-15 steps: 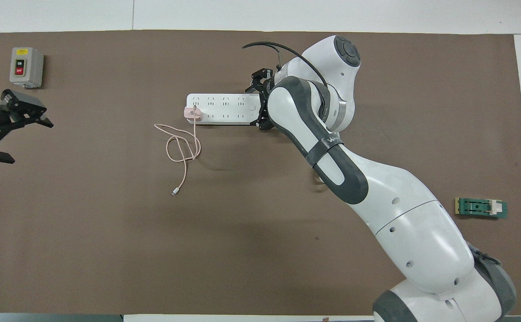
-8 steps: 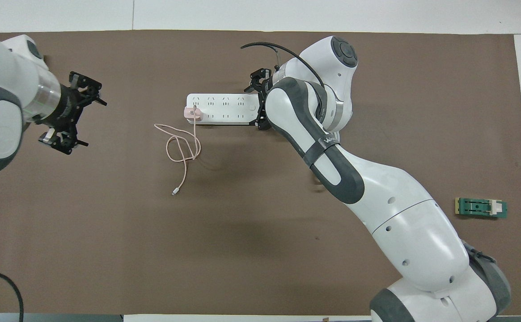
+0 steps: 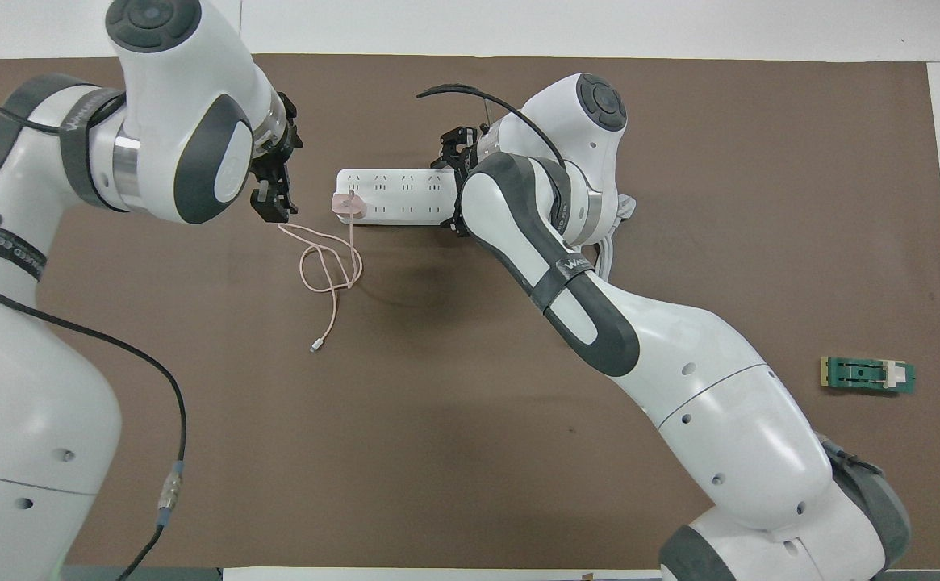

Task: Unplug charger and place it aside
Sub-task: 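Reach the left gripper to the pink charger and grasp it, then pull the charger out with the left gripper while the right gripper holds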

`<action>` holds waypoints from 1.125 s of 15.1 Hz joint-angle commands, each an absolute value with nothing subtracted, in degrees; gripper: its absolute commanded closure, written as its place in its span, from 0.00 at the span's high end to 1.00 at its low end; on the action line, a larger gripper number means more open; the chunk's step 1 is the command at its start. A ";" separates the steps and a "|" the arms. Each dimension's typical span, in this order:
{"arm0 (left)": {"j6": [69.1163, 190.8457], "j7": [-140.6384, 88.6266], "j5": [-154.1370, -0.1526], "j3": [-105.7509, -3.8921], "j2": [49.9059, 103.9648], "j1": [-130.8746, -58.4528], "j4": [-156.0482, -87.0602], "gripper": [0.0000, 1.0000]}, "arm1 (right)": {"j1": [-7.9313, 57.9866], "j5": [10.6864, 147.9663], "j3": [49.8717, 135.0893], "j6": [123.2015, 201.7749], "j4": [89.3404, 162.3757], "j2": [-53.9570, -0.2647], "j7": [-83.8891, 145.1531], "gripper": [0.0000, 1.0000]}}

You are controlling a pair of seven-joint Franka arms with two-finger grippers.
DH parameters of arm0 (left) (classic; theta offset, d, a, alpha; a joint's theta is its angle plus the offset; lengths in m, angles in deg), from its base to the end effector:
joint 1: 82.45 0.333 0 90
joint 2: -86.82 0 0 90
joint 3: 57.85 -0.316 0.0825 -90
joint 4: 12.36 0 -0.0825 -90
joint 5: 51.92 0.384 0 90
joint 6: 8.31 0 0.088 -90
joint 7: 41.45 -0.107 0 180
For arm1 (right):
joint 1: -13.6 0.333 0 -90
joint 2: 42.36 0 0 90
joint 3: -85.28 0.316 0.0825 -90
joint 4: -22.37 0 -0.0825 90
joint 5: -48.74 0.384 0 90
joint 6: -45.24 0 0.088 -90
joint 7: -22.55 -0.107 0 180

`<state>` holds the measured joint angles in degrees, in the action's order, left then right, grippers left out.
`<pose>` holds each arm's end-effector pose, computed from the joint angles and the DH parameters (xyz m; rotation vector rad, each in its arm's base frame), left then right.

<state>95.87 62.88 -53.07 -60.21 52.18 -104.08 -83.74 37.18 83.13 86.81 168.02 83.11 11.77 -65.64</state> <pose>0.6804 -0.2471 0.4099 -2.2949 -2.1015 0.0176 0.7109 0.3512 0.2782 -2.0415 1.7392 0.5259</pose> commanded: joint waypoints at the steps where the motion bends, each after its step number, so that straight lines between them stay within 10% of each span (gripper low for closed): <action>1: 94.17 66.04 -52.97 -61.01 48.85 -105.47 -78.98 1.00 | 36.72 82.04 87.13 169.42 81.52 13.09 -65.78 1.00; 17: 102.34 71.40 -54.03 -60.84 53.69 -108.90 -92.25 1.00 | 36.19 85.04 87.39 172.07 81.61 13.97 -65.87 1.00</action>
